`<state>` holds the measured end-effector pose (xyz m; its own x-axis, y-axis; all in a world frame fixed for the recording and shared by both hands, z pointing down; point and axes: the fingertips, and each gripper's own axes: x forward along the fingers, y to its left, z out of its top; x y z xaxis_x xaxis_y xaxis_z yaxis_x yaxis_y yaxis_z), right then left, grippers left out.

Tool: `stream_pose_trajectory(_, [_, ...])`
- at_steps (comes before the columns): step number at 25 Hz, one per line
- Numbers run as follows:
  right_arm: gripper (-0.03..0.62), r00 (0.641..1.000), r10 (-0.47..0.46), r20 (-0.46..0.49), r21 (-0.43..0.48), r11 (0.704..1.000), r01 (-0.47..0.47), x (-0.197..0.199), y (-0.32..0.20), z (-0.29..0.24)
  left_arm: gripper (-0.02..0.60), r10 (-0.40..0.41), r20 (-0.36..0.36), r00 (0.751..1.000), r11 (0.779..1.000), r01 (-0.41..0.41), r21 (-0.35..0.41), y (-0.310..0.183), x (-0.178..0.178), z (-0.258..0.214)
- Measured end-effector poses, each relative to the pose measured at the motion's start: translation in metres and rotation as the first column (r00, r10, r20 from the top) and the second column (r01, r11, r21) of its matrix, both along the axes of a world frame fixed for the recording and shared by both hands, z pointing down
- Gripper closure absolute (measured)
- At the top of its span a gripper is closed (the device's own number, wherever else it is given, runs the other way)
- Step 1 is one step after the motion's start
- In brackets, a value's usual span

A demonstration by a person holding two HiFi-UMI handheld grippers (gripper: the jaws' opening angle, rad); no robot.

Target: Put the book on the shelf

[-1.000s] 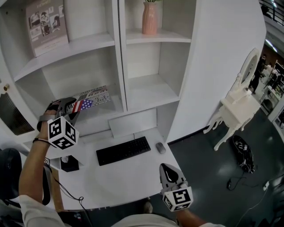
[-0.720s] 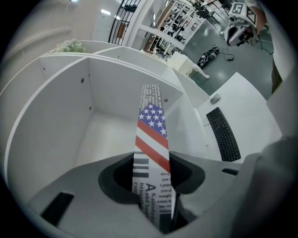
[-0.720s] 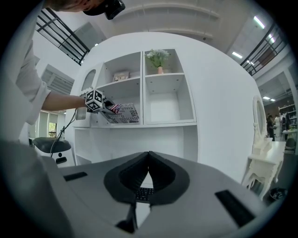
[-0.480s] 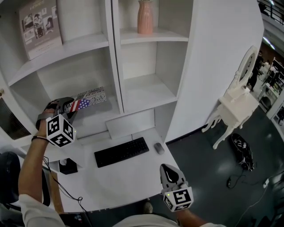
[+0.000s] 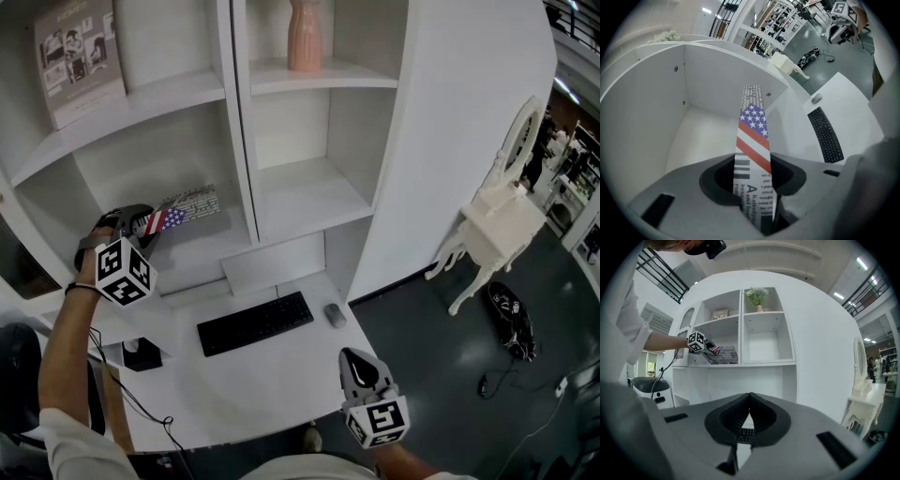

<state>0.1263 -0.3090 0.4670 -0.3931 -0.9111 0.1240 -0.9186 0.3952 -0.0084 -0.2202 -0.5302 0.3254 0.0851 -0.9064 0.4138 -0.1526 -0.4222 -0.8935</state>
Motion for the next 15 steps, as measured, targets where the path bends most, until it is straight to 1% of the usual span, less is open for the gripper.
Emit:
stream_pose_trajectory(6, [0.590, 1.000, 0.004, -0.005, -0.009, 1.000, -0.004, 0.002, -0.003, 0.002, 0.430, 0.001, 0.010, 1.000, 1.000, 0.000, -0.018, -0.008, -0.004, 0.006])
stream_pose_trajectory(12, [0.589, 1.000, 0.006, -0.008, -0.016, 1.000, -0.006, 0.003, -0.005, 0.005, 0.428, -0.006, 0.003, 1.000, 0.999, 0.006, -0.034, -0.015, -0.007, 0.009])
stream_pose_trajectory(15, [0.589, 1.000, 0.008, -0.008, -0.016, 1.000, -0.009, 0.004, -0.006, 0.005, 0.426, -0.010, 0.011, 1.000, 0.998, 0.011, -0.061, -0.016, -0.009, 0.011])
